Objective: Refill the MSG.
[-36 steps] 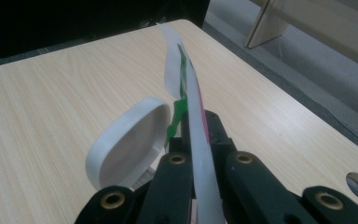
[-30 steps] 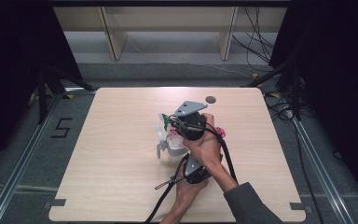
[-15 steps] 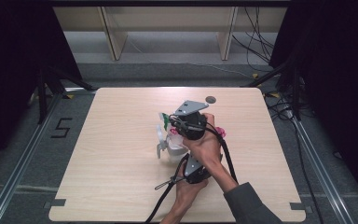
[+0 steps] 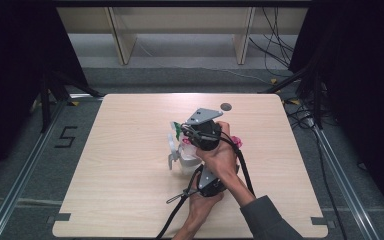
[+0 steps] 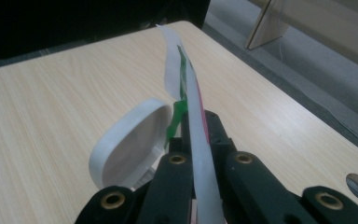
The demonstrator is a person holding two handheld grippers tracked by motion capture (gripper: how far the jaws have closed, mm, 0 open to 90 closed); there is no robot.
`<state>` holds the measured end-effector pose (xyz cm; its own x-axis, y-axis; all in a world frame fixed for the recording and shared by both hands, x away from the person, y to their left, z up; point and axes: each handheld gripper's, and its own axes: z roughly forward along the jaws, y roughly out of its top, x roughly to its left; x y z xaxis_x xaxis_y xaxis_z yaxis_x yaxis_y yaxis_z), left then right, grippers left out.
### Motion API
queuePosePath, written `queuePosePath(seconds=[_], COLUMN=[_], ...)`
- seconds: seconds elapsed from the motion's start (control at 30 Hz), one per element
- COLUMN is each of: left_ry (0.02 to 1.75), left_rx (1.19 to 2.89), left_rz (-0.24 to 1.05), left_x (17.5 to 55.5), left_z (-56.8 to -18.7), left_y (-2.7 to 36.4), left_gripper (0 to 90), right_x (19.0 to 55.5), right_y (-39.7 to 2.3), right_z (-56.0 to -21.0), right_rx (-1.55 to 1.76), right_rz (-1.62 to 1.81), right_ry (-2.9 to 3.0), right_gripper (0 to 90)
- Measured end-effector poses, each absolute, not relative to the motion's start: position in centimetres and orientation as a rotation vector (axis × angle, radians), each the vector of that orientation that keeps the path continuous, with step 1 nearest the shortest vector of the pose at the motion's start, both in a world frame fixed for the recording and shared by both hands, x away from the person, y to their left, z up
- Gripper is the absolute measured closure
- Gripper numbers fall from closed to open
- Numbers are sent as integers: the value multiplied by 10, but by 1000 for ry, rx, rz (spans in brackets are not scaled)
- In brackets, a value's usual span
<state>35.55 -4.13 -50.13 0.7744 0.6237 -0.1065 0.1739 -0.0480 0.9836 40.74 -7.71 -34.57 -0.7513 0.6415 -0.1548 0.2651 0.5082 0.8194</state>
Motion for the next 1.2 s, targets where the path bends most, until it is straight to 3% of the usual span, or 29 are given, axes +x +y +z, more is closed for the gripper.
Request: queuePosePath(seconds=[1.2], left_ry=[647], left_rx=[1609], left_rz=[424], left_x=[355], left_z=[-503], left_y=[-42], left_gripper=[758], right_x=[407], right_y=[-82], right_z=[-346], right_rx=[751], right_rz=[1174], right_ry=[2298], right_gripper=[900])
